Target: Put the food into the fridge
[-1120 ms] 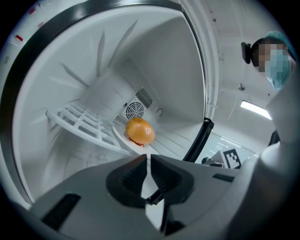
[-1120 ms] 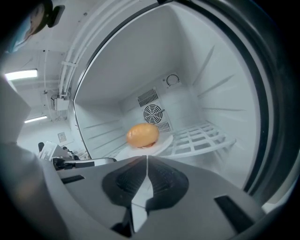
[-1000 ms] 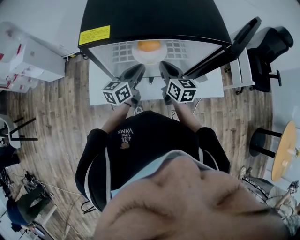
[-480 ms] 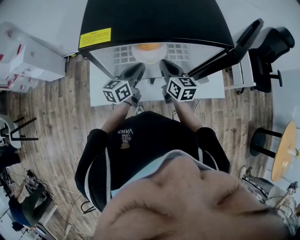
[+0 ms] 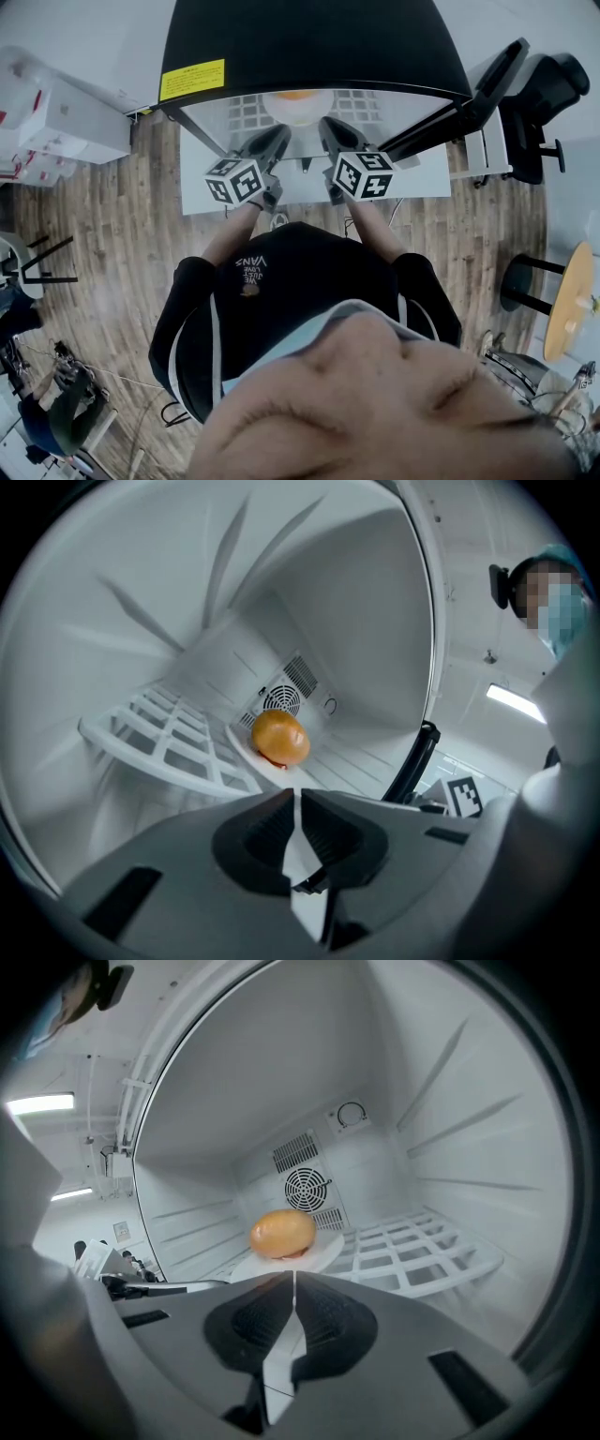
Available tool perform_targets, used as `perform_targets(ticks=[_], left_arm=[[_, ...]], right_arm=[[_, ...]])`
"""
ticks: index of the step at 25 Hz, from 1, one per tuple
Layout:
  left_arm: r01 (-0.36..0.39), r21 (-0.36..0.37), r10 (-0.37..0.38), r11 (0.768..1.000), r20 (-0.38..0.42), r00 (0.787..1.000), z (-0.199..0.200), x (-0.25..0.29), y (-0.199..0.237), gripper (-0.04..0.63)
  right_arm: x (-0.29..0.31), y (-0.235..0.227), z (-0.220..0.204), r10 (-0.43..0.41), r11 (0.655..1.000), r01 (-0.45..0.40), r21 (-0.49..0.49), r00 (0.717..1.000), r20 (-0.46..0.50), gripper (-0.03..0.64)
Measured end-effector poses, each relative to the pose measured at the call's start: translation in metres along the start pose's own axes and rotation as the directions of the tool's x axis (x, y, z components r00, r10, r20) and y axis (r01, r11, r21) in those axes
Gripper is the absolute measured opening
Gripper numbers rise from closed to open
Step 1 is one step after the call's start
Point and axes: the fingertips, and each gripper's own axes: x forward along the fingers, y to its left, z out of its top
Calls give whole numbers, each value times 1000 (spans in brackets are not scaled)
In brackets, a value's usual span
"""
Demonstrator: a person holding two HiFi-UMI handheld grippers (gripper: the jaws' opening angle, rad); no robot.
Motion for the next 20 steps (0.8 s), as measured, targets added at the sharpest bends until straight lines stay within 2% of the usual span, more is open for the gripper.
perform_targets(ticks=[20], left_arm=[[11,6,-11,1000,14,1000,1,-4,-3,29]], right_arm=[[-5,7,6,13,1000,-13,-1,999,41,17]])
